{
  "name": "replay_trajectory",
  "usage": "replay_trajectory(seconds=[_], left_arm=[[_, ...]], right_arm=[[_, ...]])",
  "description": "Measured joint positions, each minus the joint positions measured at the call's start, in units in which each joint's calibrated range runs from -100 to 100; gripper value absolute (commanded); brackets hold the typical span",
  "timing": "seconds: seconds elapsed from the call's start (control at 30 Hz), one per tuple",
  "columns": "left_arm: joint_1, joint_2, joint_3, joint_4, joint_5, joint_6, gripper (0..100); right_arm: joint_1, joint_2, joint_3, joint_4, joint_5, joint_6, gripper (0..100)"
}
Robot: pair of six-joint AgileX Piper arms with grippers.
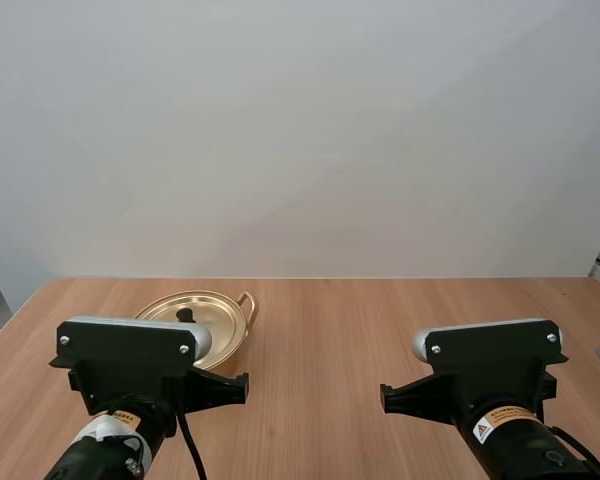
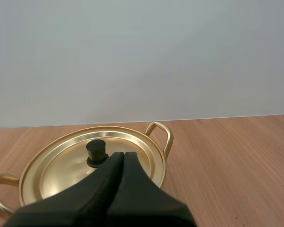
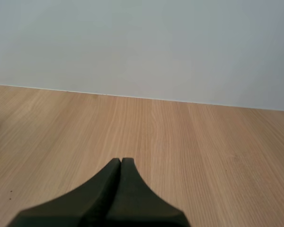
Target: Open the pot, put the car inside, and close it
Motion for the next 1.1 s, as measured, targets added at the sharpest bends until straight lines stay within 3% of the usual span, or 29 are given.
replay_trajectory(seconds=[0.27,0.63,1.1], left_arm=[[0.0,0.0,0.0,2.0,0.9,-1.8,0],[0.0,0.0,0.0,18.3,0.0,-17.5,0],[0.0,0.0,0.0,18.6,-0.7,-20.2,0]], right_arm=[[0.0,0.0,0.0,0.0,0.0,0.0,0],[0.0,0.0,0.0,0.0,0.0,0.0,0],[0.0,0.0,0.0,0.0,0.0,0.0,0]])
